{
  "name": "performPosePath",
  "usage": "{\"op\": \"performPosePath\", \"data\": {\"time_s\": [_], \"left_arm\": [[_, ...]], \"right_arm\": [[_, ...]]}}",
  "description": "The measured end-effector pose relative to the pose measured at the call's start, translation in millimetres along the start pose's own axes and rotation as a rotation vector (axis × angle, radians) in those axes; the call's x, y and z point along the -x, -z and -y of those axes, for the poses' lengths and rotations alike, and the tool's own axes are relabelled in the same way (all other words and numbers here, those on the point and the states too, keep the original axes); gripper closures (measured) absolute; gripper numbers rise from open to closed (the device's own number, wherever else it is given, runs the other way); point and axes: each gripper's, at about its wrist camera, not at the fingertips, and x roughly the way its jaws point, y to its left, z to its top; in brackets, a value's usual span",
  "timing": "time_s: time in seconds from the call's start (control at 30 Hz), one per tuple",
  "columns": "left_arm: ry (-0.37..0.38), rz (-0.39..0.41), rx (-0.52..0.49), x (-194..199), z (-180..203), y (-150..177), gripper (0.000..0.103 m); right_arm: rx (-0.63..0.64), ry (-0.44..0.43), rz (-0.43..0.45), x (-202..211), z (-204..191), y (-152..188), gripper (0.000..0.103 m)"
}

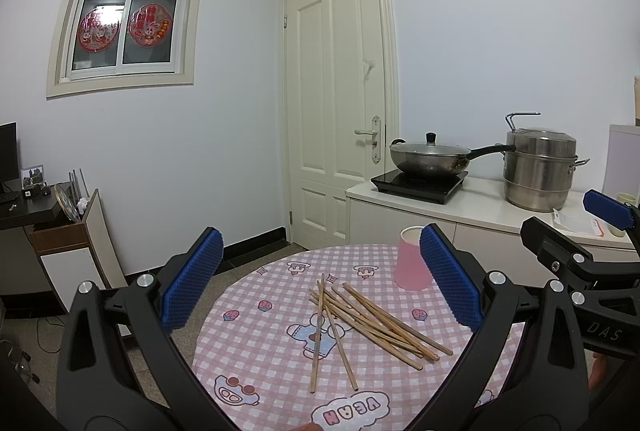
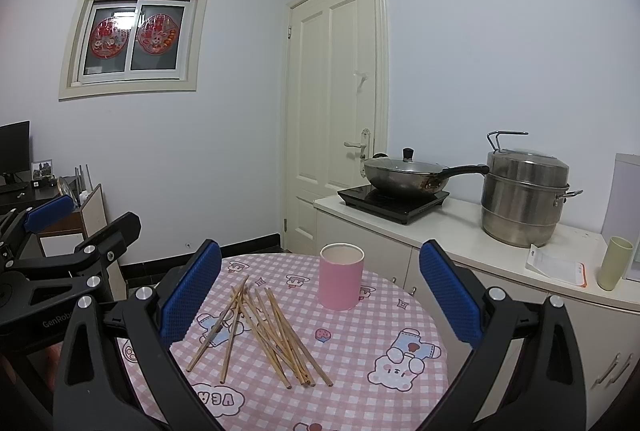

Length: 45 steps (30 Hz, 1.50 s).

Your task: Organize utensils

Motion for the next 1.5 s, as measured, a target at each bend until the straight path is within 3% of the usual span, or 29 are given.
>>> {"op": "performPosePath", "data": {"time_s": [1.5], "left_arm": [[-0.004,0.004,-0.006,-1.4,3.9,-3.9,0.006]], "right_arm": [[0.004,0.008,-0.001,-1.2,8.1,-4.1,0.007]]}}
